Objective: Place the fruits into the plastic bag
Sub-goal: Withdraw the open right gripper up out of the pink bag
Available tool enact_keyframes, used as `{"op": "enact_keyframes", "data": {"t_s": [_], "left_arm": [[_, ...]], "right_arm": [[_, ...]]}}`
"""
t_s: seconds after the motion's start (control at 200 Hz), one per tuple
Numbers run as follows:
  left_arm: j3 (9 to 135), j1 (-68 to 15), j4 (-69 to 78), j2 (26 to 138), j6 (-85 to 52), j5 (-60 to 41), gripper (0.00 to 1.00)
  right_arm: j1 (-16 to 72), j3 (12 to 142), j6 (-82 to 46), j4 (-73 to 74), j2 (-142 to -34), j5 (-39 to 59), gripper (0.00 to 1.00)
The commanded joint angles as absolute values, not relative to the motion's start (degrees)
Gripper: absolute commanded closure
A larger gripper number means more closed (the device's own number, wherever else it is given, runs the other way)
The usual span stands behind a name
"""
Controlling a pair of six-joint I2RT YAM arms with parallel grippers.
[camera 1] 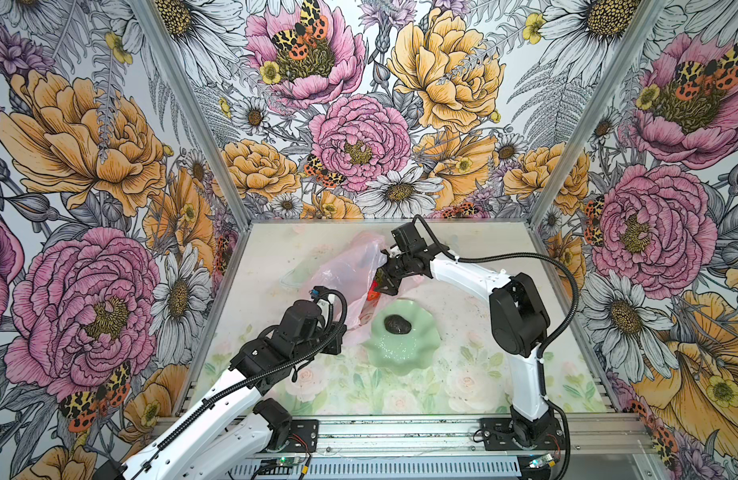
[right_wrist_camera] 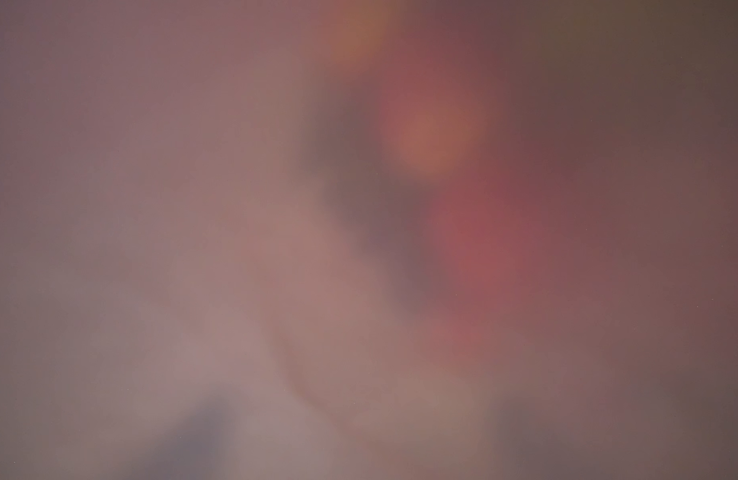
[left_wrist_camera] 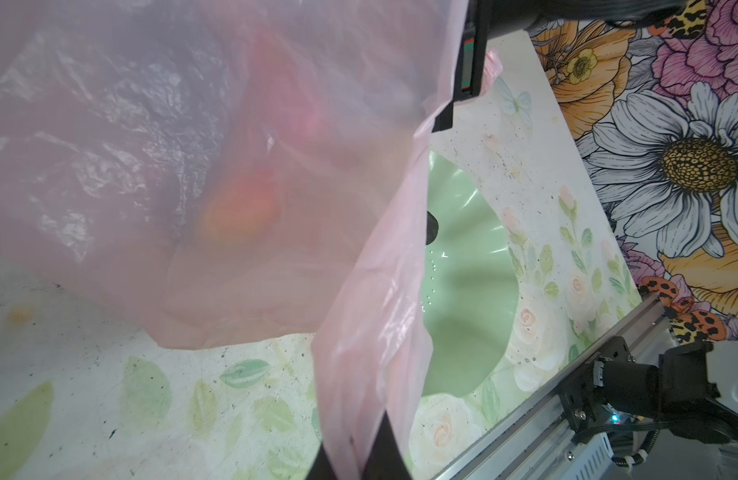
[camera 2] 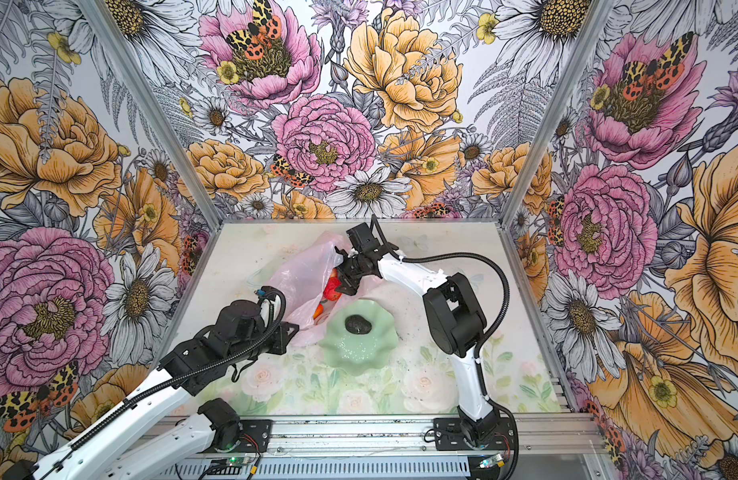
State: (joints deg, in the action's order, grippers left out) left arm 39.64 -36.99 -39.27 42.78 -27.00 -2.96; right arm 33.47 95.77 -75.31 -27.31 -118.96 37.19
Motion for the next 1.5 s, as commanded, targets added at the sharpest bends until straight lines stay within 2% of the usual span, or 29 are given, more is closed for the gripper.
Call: {"op": "enact_keyframes", "data": {"t_s": [0.0,0.931,1.491], "left_arm": [[39.73,-37.34,-39.73,42.32,-26.97,-2.19,1.00],[39.72,-37.61,-39.73,42.01,-27.12,-1.81,1.00],[39.72,-37.61,-39.73,42.47,-26.97,-2.07,1.00]], "right_arm": [[33.13,94.67,-73.09,-29.56,-115.30,38.45,0.00],[32.01,91.70,-61.84,-45.34,-106.04,40.73,0.00],[30.59,100.42,-51.87,-62.31,-103.76,37.72,0.01]]}}
